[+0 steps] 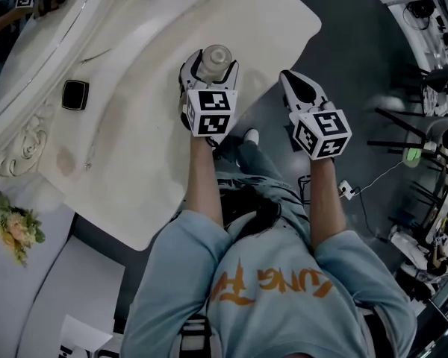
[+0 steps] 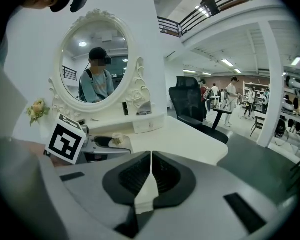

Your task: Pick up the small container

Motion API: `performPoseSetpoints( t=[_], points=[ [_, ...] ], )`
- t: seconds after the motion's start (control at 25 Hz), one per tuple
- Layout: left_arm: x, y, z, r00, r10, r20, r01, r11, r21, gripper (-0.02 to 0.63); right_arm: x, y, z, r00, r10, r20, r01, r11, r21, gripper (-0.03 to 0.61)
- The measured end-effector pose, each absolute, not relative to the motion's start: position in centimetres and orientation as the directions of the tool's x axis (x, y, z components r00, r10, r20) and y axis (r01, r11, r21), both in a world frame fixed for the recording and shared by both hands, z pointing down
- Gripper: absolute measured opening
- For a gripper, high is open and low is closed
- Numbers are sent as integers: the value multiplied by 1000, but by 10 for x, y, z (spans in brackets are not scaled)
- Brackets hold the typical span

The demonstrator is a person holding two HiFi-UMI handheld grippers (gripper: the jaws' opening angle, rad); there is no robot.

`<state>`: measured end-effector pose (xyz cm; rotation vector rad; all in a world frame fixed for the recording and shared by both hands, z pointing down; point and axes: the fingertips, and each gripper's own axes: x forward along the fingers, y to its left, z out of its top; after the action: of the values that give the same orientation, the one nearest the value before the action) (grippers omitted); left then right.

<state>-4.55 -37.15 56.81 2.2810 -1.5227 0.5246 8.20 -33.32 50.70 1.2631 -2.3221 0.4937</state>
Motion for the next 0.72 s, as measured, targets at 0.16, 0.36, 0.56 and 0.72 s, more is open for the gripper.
performPoseSetpoints(
  t=[0.16, 0.36, 0.56, 0.72],
  points=[
    [-45, -374, 570, 357, -793, 495, -924, -377, 62, 325, 84, -334, 506, -464, -702, 541, -861, 501, -89, 29],
    [-47, -371, 568, 353, -790, 501, -927, -369, 72, 325, 86, -334, 497, -460, -713, 528, -863, 500, -77, 31],
    [-50, -365, 551, 388, -797, 462, -918, -379, 117, 325, 83, -331, 489, -470, -719, 512, -859, 506, -77, 31],
    [-56, -361, 525, 397, -818, 415, -917, -374, 140, 325, 73, -327, 482, -494, -716, 494, -845, 528, -81, 31]
  ],
)
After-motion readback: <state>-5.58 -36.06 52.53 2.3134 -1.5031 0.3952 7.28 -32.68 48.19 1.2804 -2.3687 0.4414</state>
